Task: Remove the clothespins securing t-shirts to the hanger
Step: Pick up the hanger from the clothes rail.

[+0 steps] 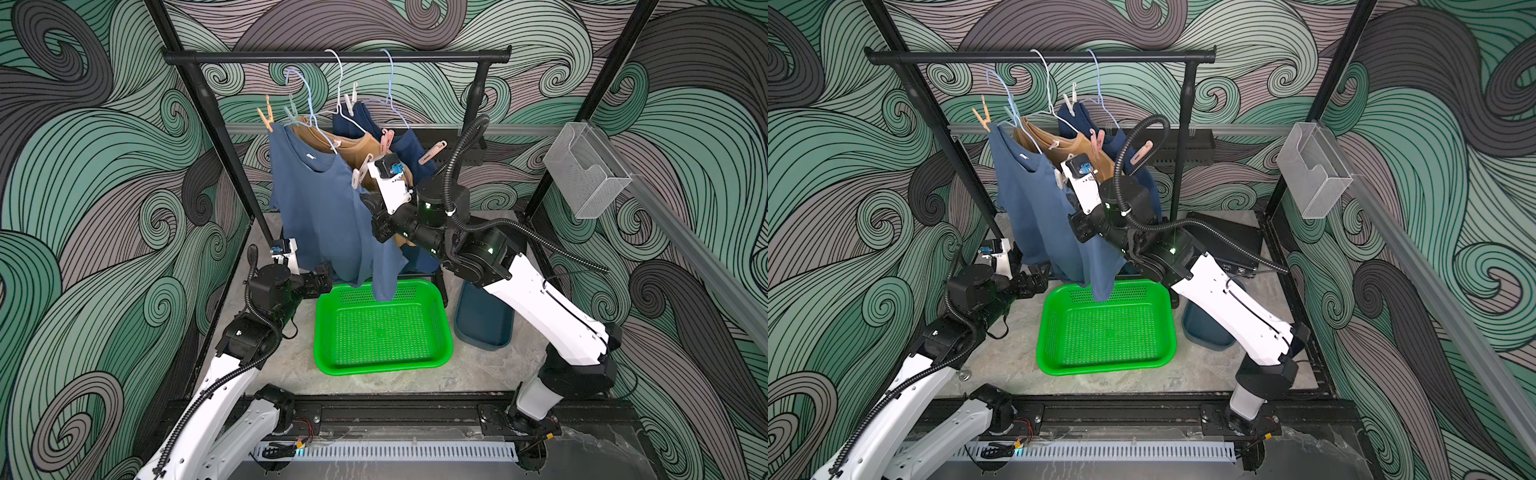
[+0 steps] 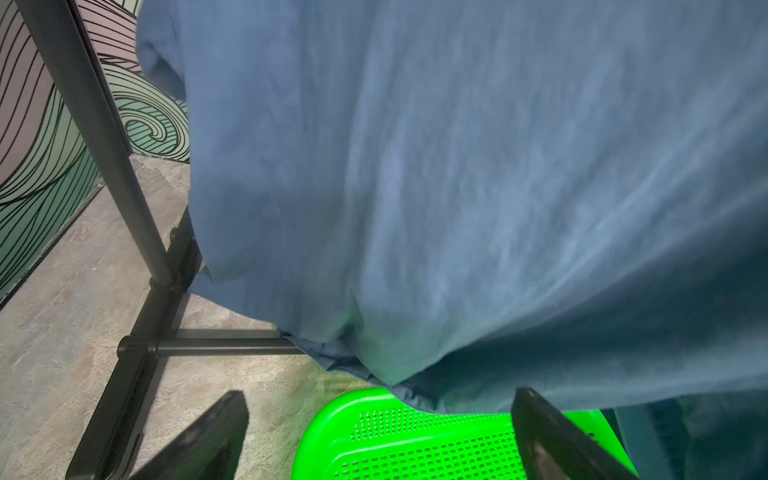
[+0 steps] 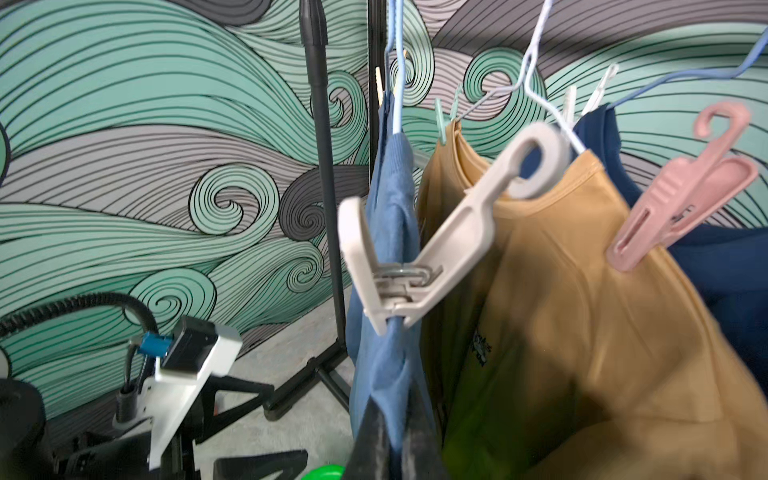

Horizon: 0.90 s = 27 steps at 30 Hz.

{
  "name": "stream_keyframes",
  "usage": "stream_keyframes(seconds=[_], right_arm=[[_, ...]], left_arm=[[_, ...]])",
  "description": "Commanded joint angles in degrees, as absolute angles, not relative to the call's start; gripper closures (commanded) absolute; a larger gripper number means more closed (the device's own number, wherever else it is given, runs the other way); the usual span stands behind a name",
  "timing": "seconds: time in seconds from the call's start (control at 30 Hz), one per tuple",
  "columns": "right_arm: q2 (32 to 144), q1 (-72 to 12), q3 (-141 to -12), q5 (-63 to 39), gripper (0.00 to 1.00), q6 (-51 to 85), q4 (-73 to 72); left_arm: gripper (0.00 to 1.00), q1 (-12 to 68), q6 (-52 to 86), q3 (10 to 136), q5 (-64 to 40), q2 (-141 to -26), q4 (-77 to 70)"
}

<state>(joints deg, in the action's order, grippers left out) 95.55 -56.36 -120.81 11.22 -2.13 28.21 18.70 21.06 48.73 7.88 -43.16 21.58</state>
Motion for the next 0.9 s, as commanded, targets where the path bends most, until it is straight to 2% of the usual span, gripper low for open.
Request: stream_keyframes(seconds=[0.0,0.33,0.87], right_arm=[[90.1,-56.6,-119.7,8.9,1.0,-1.6,25.8],[79.3,-56.6,-109.4,5.4,1.0,-4.0,24.6],[70.6,-56.3,-109.7,2.6,1.0,-9.8,24.9]], left_arm=[[0.01,17.4,20.2,50.9,6.0,-42.1,23.6],[0.01,16.4,20.1,48.1,4.7,-40.9,25.4],[0.02,15.9,19.9,45.2,4.0,-40.2,26.0]])
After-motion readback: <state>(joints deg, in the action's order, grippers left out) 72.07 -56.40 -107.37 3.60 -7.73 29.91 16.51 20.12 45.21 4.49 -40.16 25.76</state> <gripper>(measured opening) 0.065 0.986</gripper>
